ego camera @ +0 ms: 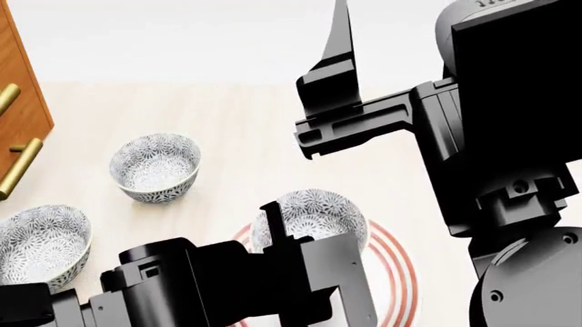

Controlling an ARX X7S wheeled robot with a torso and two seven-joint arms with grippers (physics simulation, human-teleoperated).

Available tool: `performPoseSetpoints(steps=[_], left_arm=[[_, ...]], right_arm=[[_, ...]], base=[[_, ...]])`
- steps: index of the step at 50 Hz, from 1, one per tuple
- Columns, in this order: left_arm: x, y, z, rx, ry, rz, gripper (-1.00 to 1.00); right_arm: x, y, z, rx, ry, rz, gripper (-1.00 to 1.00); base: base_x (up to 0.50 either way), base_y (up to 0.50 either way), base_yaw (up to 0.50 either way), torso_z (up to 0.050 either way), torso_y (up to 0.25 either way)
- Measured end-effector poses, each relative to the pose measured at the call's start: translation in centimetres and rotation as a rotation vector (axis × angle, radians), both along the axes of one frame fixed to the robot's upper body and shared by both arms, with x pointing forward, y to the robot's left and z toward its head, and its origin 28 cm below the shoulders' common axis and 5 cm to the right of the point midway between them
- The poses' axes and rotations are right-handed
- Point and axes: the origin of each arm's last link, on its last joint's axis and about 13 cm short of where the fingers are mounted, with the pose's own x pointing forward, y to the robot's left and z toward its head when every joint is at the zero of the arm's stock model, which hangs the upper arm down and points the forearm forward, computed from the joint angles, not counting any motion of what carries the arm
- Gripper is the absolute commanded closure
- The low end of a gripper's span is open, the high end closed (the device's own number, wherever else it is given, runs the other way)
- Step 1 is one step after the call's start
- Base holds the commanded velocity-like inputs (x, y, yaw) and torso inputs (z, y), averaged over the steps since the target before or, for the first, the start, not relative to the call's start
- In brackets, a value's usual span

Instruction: Put the bowl at the front on the plate.

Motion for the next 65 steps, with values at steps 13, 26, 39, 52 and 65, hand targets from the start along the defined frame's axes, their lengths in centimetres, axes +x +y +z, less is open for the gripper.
performPoseSetpoints(steps=[13,26,39,52,65], left_arm=[[-0.1,0.1,-0.6,0.010,0.002,-0.007,1.00],[-0.2,0.2,-1.1,0.023,0.002,-0.008,1.00],[-0.1,0.4,-1.6,0.034,0.003,-0.009,1.00],[-0.3,0.4,-2.1,0.037,0.006,-0.015,1.00],[-0.5,0.3,-2.5,0.039,0.006,-0.023,1.00]], right_arm=[[0.0,0.0,-0.1,0.001,0.000,-0.001,-1.00],[-0.1,-0.1,-0.1,0.003,0.000,-0.001,-1.00],[0.0,0.0,-0.1,0.001,0.000,0.001,-1.00],[0.0,0.0,-0.1,0.003,0.001,0.003,-1.00],[0.0,0.0,-0.2,0.005,0.001,0.004,-1.00]], base=[[0.00,0.00,0.00,0.000,0.000],[0.00,0.00,0.00,0.000,0.001],[0.00,0.00,0.00,0.000,0.000],[0.00,0.00,0.00,0.001,0.001],[0.00,0.00,0.00,0.000,0.000]])
